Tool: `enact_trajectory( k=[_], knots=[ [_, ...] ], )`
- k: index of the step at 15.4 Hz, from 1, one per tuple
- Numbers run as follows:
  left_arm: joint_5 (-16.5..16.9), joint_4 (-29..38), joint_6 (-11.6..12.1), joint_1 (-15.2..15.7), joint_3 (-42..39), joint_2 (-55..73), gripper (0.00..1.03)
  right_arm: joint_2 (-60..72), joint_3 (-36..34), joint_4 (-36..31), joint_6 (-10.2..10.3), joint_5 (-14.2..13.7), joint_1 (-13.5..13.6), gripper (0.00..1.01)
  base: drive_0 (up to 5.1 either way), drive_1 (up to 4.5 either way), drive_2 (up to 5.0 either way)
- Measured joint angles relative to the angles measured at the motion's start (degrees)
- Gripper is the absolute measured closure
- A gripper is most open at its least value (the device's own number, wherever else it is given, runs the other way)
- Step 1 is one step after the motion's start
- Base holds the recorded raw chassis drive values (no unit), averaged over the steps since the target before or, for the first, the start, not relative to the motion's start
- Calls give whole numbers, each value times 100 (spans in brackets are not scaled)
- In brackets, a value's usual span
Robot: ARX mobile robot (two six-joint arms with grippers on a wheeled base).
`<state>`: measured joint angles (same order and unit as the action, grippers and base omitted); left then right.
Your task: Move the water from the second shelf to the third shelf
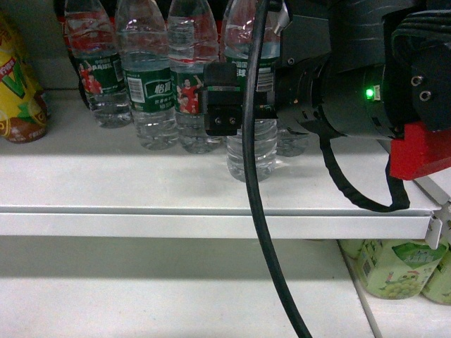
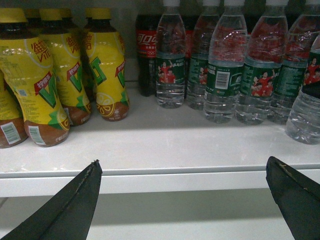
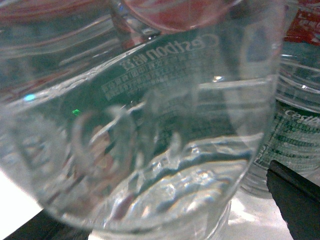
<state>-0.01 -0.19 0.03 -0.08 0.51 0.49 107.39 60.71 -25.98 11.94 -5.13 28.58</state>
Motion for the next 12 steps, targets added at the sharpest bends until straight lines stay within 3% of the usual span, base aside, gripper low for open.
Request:
enact_trajectory(
  k=[9, 10, 11, 12],
  knots=[
    [-2, 0, 0, 0, 0, 0, 5, 260, 396, -72, 7, -354, 155, 4, 0, 0, 0],
    [0, -2, 0, 0, 0, 0, 5, 267, 396, -83, 4, -374, 162, 12, 0, 0, 0],
    [-2, 0, 0, 0, 0, 0, 5, 278, 393, -101, -24, -396, 190, 35, 0, 0, 0],
    [0, 0, 0, 0, 0, 0, 5, 236, 348, -107, -118, -428, 214, 52, 0, 0, 0]
  ],
)
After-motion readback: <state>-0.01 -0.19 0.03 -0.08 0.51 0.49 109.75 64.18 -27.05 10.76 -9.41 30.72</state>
